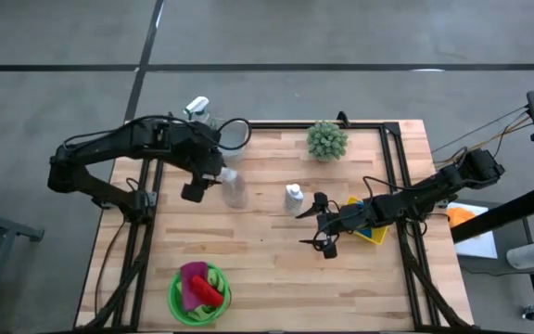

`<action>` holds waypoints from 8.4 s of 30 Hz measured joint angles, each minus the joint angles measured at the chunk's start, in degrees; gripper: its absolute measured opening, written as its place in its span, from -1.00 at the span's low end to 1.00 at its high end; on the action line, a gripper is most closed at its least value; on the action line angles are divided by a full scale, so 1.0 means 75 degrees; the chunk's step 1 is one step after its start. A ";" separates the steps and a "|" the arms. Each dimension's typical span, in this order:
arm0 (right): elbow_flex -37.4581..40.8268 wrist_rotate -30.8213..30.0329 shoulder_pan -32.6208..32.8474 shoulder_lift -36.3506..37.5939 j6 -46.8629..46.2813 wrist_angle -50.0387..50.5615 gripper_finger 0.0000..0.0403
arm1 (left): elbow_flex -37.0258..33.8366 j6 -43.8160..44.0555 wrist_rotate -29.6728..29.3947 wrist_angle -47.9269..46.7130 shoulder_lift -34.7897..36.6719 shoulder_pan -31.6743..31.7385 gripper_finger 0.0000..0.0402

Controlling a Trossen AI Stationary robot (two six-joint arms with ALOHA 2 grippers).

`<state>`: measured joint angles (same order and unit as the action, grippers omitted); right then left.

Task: Pick & Place Kitchen Items
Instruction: Put the transparent spray bottle into the gray bin, then put the white cleaner bottle into the gray bin

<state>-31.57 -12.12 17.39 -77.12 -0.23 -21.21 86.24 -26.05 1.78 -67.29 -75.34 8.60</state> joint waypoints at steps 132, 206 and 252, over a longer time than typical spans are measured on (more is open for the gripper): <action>-0.0002 0.0207 0.0000 0.0000 -0.0318 0.0262 0.66 | 0.0926 0.1487 0.0102 -0.1580 -0.1170 0.1358 -0.74; -0.0003 0.0245 0.0000 0.0000 -0.0382 0.0265 0.66 | 0.0512 0.4165 -0.2184 -0.0743 -0.1226 0.3675 -0.47; -0.0303 -0.0830 -0.0006 0.0003 0.0347 -0.1443 0.66 | -0.5104 0.2508 0.1831 0.6699 0.4472 0.0552 -0.46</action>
<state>-33.85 -18.34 17.34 -77.10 2.37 -32.03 47.96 -7.24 15.51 -17.04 -41.80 12.74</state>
